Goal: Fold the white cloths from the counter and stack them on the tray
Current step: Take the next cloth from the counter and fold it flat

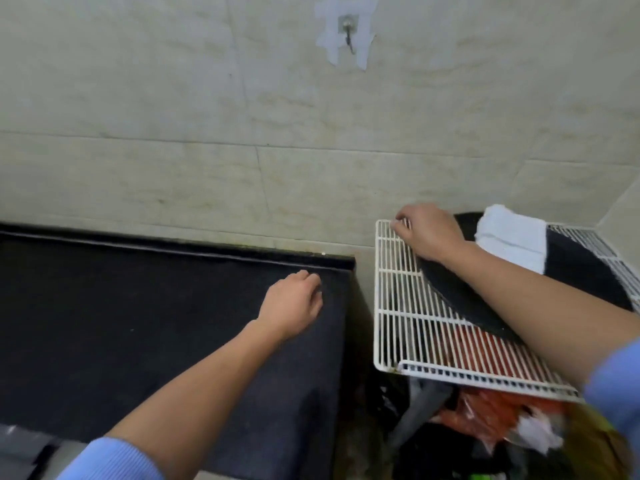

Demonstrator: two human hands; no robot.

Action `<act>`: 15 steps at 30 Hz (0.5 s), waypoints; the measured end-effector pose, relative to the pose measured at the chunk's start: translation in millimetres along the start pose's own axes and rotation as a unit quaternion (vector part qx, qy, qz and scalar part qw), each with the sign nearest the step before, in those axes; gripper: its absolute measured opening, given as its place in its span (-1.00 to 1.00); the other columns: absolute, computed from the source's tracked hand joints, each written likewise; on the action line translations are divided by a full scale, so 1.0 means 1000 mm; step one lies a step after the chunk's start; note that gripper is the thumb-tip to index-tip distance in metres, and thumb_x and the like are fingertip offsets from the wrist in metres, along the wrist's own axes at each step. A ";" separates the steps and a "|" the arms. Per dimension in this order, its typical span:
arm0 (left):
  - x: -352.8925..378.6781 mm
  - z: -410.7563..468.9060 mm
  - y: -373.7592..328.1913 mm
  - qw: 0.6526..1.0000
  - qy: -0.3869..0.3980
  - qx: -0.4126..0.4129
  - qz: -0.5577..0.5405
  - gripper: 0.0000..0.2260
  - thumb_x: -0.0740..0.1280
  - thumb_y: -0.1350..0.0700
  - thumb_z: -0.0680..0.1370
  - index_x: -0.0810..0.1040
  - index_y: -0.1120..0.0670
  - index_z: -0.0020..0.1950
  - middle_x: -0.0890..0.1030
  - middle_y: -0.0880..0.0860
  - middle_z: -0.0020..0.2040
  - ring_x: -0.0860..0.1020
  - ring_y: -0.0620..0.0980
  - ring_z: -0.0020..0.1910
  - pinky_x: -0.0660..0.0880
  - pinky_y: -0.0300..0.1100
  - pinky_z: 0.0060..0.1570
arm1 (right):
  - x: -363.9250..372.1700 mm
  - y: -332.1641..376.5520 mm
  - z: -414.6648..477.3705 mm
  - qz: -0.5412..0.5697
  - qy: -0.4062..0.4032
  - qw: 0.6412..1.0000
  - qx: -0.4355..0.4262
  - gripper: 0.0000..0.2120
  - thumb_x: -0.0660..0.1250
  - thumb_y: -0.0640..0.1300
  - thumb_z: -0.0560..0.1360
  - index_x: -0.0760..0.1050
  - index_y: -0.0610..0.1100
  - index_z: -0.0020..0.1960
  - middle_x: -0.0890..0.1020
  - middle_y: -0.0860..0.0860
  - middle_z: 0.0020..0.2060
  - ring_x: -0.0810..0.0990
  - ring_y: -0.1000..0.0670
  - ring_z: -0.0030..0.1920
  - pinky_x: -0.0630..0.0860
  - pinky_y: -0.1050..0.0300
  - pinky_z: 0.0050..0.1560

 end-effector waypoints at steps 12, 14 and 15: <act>-0.133 -0.337 0.266 0.949 -0.013 -0.290 0.120 -0.84 0.17 0.01 0.56 0.48 0.05 -0.03 0.54 0.02 -0.07 0.57 0.12 -0.07 0.46 -0.05 -0.18 | 0.077 0.443 -0.076 0.068 0.081 0.947 -0.303 -0.73 0.16 0.12 0.58 0.52 0.00 0.11 0.56 0.00 0.04 0.57 -0.11 0.04 0.46 0.03 -0.07; -0.152 -0.389 0.298 0.930 -0.028 -0.342 0.129 -0.84 0.17 0.02 0.56 0.49 0.05 -0.02 0.56 0.04 -0.06 0.57 0.13 -0.06 0.46 -0.04 -0.17 | 0.085 0.513 -0.087 0.071 0.089 0.927 -0.358 -0.73 0.15 0.12 0.58 0.51 0.00 0.11 0.56 0.02 0.05 0.57 -0.10 0.01 0.44 0.05 -0.09; -0.159 -0.415 0.313 0.920 -0.032 -0.367 0.132 -0.84 0.18 0.02 0.56 0.49 0.06 -0.01 0.57 0.05 -0.04 0.57 0.14 -0.05 0.46 -0.04 -0.16 | 0.090 0.546 -0.093 0.072 0.096 0.915 -0.384 -0.73 0.14 0.12 0.58 0.50 0.01 0.12 0.55 0.02 0.05 0.57 -0.09 0.00 0.43 0.06 -0.10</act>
Point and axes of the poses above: each hand's wrist, its own z-axis towards the middle knuckle, its own x-axis out of the palm, y = z × x, the point moved 4 cm from there along z, towards the middle knuckle
